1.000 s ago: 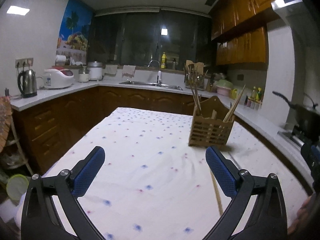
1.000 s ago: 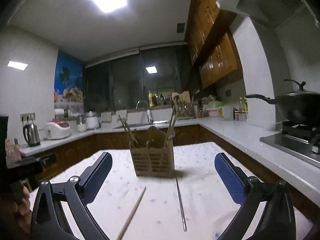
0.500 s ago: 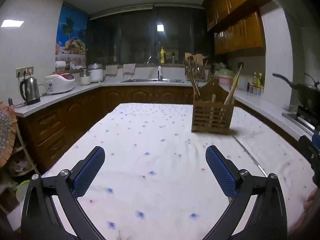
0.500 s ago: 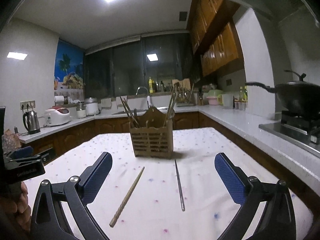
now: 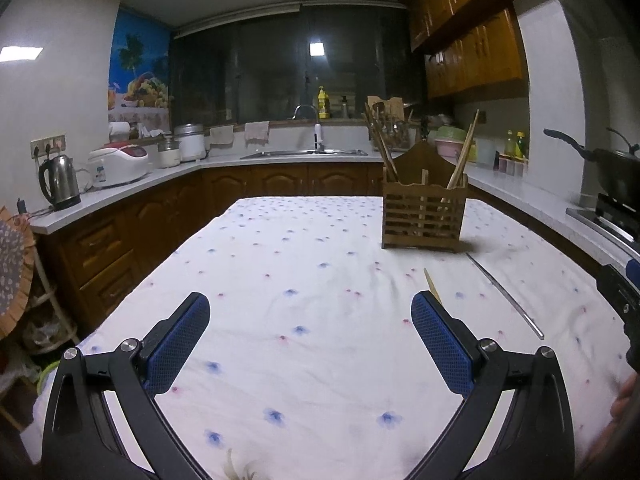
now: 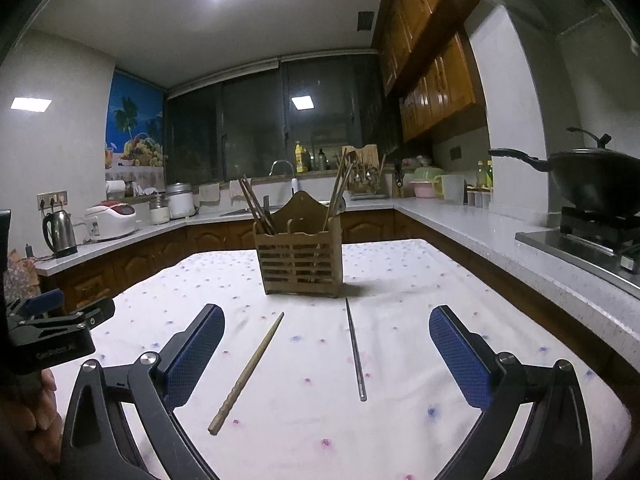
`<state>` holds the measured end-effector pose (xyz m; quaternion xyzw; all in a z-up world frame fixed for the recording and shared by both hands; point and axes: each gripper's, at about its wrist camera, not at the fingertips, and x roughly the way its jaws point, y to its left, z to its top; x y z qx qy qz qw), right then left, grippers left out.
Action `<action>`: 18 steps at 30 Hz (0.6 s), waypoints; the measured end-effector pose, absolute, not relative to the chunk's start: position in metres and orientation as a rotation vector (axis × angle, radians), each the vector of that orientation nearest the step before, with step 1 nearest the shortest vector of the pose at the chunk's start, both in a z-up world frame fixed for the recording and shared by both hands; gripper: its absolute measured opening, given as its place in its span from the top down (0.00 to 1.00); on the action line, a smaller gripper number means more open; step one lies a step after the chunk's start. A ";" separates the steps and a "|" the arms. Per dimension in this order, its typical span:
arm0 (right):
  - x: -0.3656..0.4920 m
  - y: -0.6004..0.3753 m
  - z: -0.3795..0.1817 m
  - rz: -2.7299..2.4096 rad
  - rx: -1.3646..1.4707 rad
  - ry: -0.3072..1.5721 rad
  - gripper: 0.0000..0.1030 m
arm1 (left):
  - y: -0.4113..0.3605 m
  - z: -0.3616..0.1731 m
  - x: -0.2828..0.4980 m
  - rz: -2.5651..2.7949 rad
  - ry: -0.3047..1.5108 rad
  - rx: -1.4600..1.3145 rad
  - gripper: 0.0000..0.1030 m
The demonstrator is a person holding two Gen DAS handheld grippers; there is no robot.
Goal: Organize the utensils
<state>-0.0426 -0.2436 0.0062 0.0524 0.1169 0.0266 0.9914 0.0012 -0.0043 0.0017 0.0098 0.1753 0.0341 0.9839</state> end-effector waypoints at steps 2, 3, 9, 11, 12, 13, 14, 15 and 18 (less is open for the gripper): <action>-0.044 -0.245 0.005 0.054 0.110 0.232 0.00 | -0.005 0.001 0.001 0.064 0.352 0.019 0.00; -0.043 -0.245 0.005 0.053 0.107 0.233 0.00 | -0.006 0.000 0.000 0.063 0.352 0.019 0.00; -0.044 -0.245 0.005 0.057 0.108 0.224 0.00 | -0.007 -0.002 0.000 0.065 0.349 0.024 0.00; -0.044 -0.244 0.005 0.057 0.108 0.223 0.00 | -0.007 -0.002 0.000 0.066 0.349 0.023 0.00; -0.044 -0.244 0.005 0.058 0.108 0.224 0.00 | -0.007 -0.002 0.000 0.065 0.350 0.023 0.00; -0.043 -0.244 0.005 0.058 0.108 0.226 0.00 | -0.007 -0.002 0.000 0.066 0.351 0.024 0.00; -0.042 -0.244 0.004 0.058 0.107 0.228 0.00 | -0.007 -0.002 0.000 0.067 0.351 0.023 0.00; -0.042 -0.243 0.005 0.058 0.107 0.229 0.00 | -0.007 -0.002 0.000 0.065 0.351 0.023 0.00; -0.042 -0.243 0.005 0.059 0.108 0.229 0.00 | -0.007 -0.002 0.000 0.066 0.350 0.024 0.00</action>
